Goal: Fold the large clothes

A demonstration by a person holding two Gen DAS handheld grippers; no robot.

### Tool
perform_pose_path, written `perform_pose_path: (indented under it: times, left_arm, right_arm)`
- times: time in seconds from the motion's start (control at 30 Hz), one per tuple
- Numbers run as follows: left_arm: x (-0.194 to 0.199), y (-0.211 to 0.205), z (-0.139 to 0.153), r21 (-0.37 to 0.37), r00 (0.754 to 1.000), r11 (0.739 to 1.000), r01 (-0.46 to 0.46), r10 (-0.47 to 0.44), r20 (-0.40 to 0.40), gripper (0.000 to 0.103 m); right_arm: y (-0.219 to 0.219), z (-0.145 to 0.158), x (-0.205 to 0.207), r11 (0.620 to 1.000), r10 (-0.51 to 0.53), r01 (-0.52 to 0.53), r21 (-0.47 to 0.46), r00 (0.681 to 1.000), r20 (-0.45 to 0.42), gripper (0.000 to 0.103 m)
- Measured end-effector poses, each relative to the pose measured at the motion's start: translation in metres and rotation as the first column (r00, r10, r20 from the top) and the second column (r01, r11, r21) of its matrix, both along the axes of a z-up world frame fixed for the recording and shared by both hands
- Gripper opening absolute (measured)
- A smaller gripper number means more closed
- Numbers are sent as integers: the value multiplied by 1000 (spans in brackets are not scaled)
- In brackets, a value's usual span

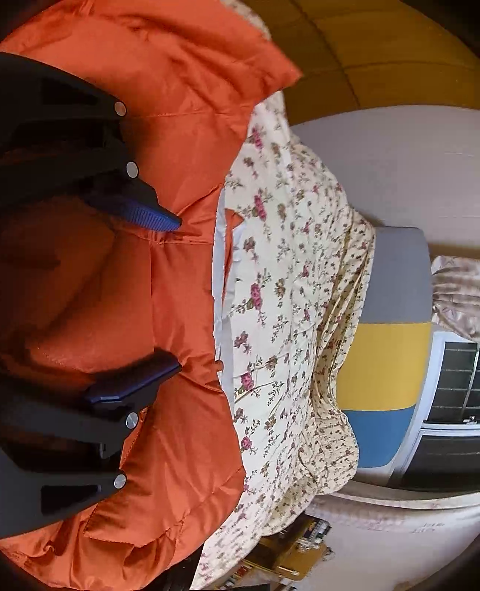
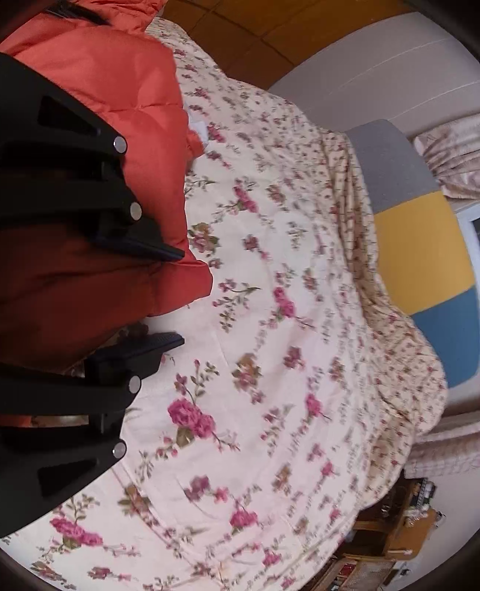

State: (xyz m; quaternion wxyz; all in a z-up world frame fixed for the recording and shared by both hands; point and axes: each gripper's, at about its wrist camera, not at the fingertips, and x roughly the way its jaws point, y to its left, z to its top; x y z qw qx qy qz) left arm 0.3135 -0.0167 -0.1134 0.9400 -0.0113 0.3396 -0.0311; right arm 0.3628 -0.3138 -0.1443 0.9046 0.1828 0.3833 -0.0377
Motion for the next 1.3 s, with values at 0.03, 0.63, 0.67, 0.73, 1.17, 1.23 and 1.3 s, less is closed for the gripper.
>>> perform_pose_path:
  times: [0.03,0.63,0.67,0.73,1.17,1.23,1.3]
  left_arm:
    - [2,3,-2,-22,1000,1000,3,-3,-8,72]
    - [2,23,-2,-203,1000,979,12,-14,-6,81]
    - [3,25,-2,-220,1000,975,11,-12,-3,81]
    - [4,26,-2,-232,1000,973,8,-9,-3,81]
    - [-10,57,39,67,995,993,-92,95,-35,90]
    - [2,71,35,123,989,982,-140,145,-27,90]
    - [21,85,23,133,984,979,-153,164,-75,90]
  right_arm:
    - [-1,4,-3,1000,-3,3,5,1000,17,53]
    - [131,24,-14,911,388,-368,-188,918,83,50]
    - [133,18,-10,910,387,-368,-192,919,75,50]
    - [135,13,-7,908,388,-370,-196,919,66,49]
    - [74,45,-36,966,245,-232,-116,963,113,52]
    - [63,38,-30,975,195,-186,-119,979,62,51]
    - [54,24,-22,982,164,-163,-93,986,11,51]
